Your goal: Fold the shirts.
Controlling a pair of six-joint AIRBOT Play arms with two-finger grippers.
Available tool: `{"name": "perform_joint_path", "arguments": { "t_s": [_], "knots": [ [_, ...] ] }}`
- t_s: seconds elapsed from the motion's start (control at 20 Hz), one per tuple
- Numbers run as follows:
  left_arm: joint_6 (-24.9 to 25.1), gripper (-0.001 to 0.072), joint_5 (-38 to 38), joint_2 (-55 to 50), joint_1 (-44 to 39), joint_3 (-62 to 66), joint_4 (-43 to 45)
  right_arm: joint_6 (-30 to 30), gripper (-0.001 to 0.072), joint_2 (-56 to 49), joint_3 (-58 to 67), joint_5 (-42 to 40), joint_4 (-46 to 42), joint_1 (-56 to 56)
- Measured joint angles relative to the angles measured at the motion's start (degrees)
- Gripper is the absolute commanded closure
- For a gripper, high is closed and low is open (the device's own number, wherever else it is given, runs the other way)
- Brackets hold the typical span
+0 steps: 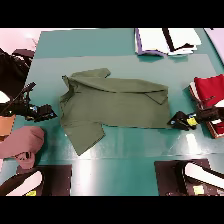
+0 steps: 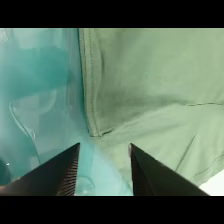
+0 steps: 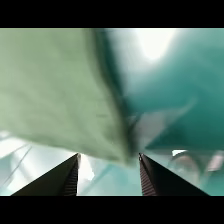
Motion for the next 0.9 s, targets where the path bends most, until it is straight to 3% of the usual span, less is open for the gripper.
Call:
{"name": "perform_joint_path", "arguments": {
  "t_s": [0.15,0.55,0.8,0.85,0.9],
  "knots": [
    [0.61,0.0322,0.0,0.07,0.0,-0.26,-0.2,-0.22,0.0671,-1.64,-0.68,-2.69,0.52,4.61],
    [1.44,0.0322,3.37,0.07,0.02,-6.64,-0.52,-0.39,0.0693,2.45,3.17,-6.84,-0.04,12.11],
    [4.7,0.0325,8.74,-1.62,-1.79,-11.82,-7.02,0.09,0.0693,4.07,6.21,-6.32,0.13,13.14],
    [5.22,0.0357,9.4,-1.84,-2.75,-12.22,-8.15,0.15,0.0693,4.17,6.67,-6.23,0.24,13.31],
    [5.7,0.0469,10.12,-2.05,-3.78,-12.55,-9.14,0.22,0.0693,4.28,7.13,-5.92,0.22,13.31]
  ]
}}
